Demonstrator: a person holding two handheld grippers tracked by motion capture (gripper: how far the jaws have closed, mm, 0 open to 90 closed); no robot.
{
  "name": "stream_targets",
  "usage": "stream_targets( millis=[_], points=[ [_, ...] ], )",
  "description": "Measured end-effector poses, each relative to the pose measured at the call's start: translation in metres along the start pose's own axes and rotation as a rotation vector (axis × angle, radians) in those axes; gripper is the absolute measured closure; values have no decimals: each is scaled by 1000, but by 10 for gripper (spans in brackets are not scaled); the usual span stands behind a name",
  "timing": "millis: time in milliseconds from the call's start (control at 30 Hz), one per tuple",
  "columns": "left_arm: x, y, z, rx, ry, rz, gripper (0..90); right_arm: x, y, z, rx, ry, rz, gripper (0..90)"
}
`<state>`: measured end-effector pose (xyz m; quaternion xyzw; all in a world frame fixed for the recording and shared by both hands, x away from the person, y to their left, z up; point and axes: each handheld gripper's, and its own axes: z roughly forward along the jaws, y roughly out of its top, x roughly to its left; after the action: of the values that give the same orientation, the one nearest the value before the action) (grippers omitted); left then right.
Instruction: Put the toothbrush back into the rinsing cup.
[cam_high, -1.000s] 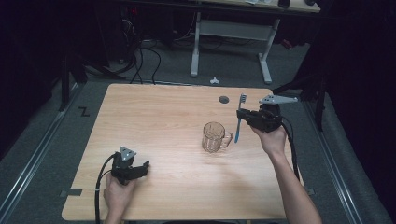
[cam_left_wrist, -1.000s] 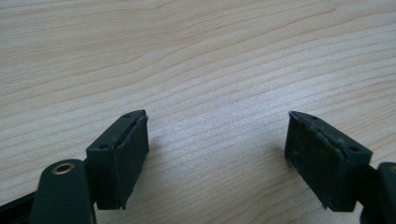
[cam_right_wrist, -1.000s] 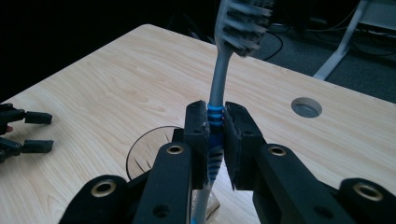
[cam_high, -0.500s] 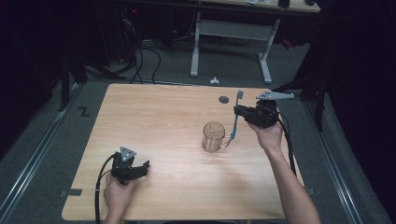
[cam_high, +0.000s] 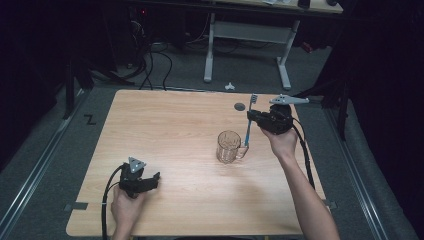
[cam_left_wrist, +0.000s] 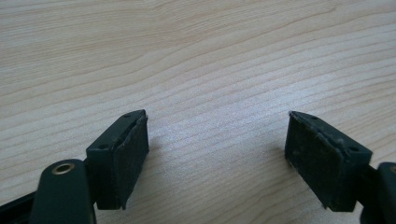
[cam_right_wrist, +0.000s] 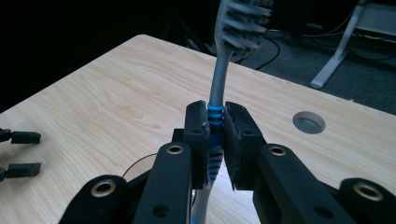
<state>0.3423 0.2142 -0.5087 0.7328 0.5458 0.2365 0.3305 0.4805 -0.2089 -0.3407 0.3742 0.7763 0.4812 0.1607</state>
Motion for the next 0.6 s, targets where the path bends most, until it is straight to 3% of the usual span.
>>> stream_targets(
  millis=[600],
  points=[
    [0, 0, 0, 0, 0, 0, 222, -2, -7, 10, 2, -18, 10, 802]
  ],
)
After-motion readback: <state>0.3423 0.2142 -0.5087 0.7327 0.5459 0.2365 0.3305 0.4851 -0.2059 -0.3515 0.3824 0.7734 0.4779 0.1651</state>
